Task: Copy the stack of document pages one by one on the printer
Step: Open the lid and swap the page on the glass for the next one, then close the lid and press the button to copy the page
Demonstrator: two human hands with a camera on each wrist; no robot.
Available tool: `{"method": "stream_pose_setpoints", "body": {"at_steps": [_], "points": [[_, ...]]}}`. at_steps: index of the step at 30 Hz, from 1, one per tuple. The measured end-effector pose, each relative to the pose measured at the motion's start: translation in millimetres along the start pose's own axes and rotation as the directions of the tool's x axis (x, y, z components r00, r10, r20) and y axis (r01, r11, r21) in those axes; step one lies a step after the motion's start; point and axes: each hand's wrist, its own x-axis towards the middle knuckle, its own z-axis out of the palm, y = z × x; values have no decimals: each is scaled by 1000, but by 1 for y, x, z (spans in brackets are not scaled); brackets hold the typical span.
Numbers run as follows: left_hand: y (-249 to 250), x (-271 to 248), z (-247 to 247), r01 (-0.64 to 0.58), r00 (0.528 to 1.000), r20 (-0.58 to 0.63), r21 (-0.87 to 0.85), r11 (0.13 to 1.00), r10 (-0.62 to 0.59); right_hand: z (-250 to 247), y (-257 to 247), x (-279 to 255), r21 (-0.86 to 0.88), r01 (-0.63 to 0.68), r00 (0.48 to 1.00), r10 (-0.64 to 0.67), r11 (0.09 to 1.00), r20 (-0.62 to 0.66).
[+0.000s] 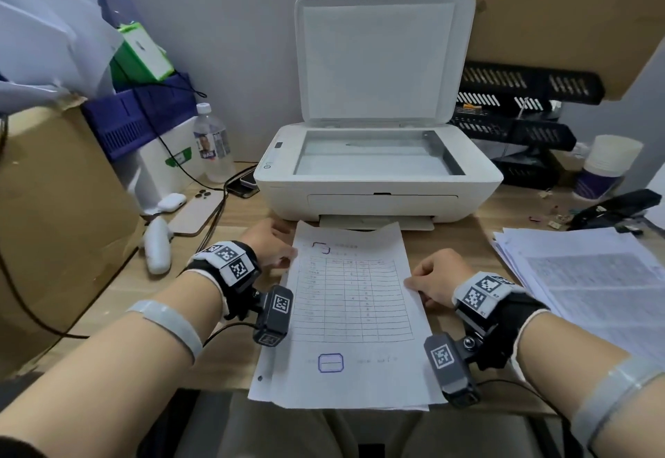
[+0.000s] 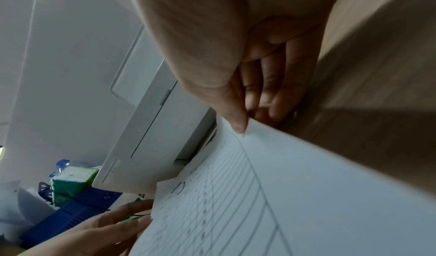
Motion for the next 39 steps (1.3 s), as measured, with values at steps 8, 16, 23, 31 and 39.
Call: {"method": "stream_pose_setpoints", "body": {"at_steps": [8,16,23,31,39], "points": [[-7,9,9,46,997,63,-158,986,-36,-10,6,0,-245,126,988,-145,961,-58],[-3,10,11,47,998,51,-175,983,-39,-28,8,-9,-357,209,966,-248,911,-68],[56,-24,-23,-242,942,203,-139,960,267,-63,-36,-24,-482,455,847,-530,749,-25],[122,-31,-67,-517,850,-13,-215,829,526,-130,-115,-28,-601,463,815,-579,652,1],[171,-9,-107,-693,717,-337,-250,677,610,-204,-147,-9,-593,222,750,-524,774,-403]]}}
